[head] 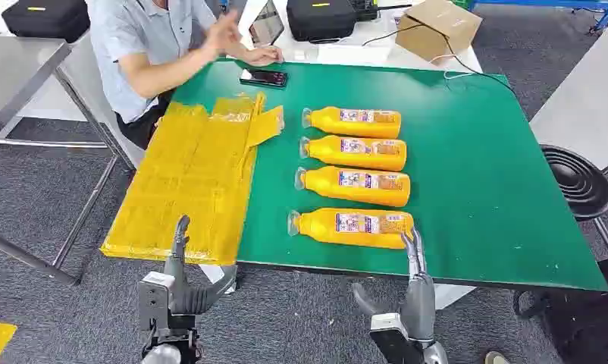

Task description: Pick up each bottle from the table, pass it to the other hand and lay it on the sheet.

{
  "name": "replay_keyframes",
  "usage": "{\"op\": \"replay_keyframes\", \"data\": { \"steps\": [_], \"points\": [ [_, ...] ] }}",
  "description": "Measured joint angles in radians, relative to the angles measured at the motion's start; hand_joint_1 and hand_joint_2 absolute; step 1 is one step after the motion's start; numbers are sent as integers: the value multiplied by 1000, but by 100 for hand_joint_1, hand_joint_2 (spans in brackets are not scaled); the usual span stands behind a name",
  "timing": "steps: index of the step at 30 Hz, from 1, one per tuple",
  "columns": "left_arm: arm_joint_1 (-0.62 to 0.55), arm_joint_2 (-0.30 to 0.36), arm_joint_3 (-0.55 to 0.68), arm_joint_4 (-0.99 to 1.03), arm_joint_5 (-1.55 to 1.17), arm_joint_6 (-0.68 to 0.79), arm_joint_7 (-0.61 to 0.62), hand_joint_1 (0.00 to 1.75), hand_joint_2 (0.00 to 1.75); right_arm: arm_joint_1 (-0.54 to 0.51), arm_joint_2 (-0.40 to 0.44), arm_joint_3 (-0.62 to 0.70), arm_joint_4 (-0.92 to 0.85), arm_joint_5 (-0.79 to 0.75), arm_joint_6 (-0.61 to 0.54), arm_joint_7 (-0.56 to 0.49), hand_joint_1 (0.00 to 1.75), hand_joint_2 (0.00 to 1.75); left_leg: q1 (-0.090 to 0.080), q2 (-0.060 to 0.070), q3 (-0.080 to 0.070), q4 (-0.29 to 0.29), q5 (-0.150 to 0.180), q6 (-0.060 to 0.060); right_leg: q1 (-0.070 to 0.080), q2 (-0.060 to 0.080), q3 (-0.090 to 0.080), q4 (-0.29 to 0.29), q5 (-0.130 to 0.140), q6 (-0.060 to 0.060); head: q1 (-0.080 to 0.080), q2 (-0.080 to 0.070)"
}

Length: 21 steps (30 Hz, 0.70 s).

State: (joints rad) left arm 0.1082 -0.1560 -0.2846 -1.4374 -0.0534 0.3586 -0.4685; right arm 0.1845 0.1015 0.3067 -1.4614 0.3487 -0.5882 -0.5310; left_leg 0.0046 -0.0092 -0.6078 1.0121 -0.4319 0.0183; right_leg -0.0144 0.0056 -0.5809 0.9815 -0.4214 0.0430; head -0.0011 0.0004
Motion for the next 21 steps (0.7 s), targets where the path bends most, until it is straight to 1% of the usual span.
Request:
{"op": "replay_keyframes", "data": {
  "steps": [11, 16, 21],
  "points": [
    [-13, 10, -4, 0, -29, 8, 6, 0, 175, -15, 7, -1, 8, -6, -5, -18, 0, 175, 0, 0, 0, 0, 0, 0, 0, 0, 0, 0, 0, 0, 0, 0],
    [-36, 10, -7, -1, -31, -25, 6, 0, 175, -62, 5, -6, 31, 38, 6, -16, 0, 175, 0, 0, 0, 0, 0, 0, 0, 0, 0, 0, 0, 0, 0, 0],
    [-46, 10, -8, 1, -31, -32, 6, 0, 175, -96, 4, -17, 56, 45, 11, -16, 0, 175, 0, 0, 0, 0, 0, 0, 0, 0, 0, 0, 0, 0, 0, 0]
  ]
}}
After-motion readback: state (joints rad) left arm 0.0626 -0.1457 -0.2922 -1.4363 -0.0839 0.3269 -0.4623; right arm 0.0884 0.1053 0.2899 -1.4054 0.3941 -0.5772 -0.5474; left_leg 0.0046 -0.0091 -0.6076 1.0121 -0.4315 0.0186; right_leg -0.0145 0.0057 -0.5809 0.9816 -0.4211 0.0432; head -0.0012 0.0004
